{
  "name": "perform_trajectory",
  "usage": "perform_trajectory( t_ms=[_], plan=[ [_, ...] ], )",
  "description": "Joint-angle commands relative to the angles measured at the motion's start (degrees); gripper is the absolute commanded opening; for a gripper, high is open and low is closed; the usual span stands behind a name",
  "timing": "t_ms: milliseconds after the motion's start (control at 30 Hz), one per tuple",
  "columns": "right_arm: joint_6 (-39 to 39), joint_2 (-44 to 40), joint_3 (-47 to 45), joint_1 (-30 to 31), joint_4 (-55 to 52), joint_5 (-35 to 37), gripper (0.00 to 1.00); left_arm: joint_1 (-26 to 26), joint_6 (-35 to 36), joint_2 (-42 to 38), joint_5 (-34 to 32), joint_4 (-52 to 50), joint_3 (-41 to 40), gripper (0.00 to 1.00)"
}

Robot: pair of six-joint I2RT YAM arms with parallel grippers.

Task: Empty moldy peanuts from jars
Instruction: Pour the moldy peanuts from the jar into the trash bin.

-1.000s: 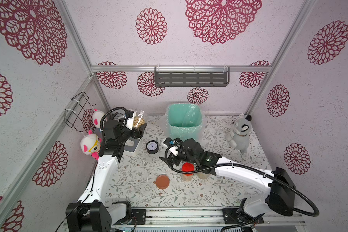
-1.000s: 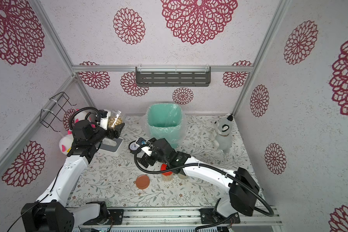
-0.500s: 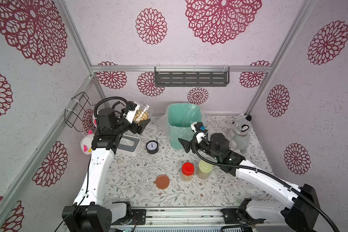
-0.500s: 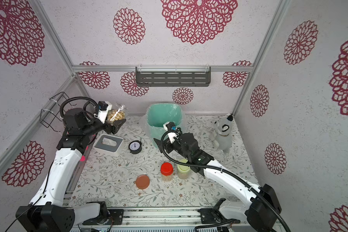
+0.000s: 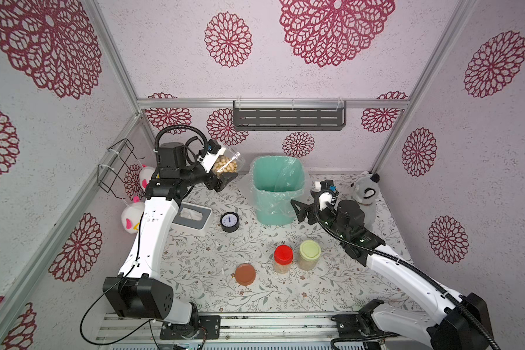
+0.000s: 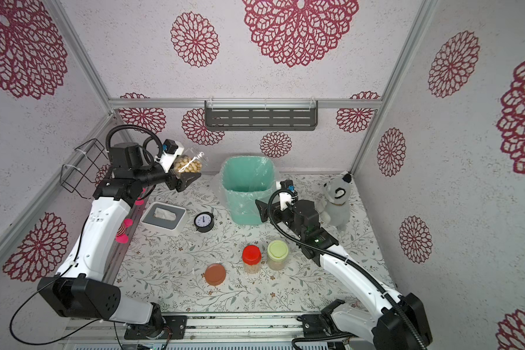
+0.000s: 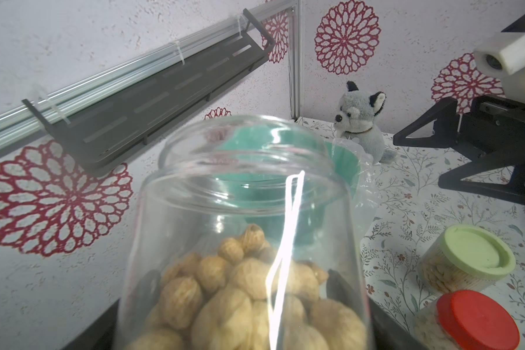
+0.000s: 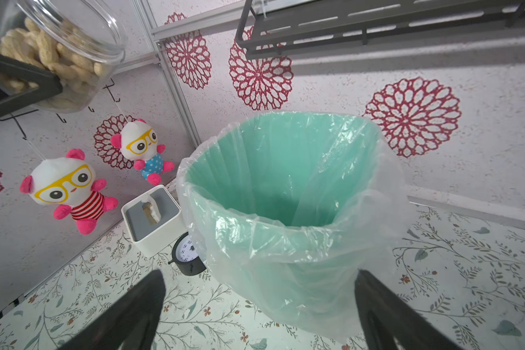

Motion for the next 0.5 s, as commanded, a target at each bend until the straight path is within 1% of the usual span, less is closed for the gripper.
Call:
perform_trajectory(
  t_ms=[0,133,267,467],
  plan=[
    [1.76,-1.40,0.22,-1.64,3.34,-2.24,0.99,-2.39,5.03,2.13,2.64,-2.24,5.46,0.00],
    [1.80,-0.94,0.12,-3.25,4.02,-3.05,0.99,-4.44,8.90,6.46,2.33,-7.76,11.49,0.00],
    [2.30,-1.03,-1.40,-4.58,6.80,-3.67,0.99,-6.41,15.83,10.51,-0.01,-15.20,17.94,0.00],
    [3.13,-0.92,-3.06,-6.07,8.19,-3.77,0.99,-8.83,21.13,16.80,-2.50,-25.33,28.86,0.00]
  ],
)
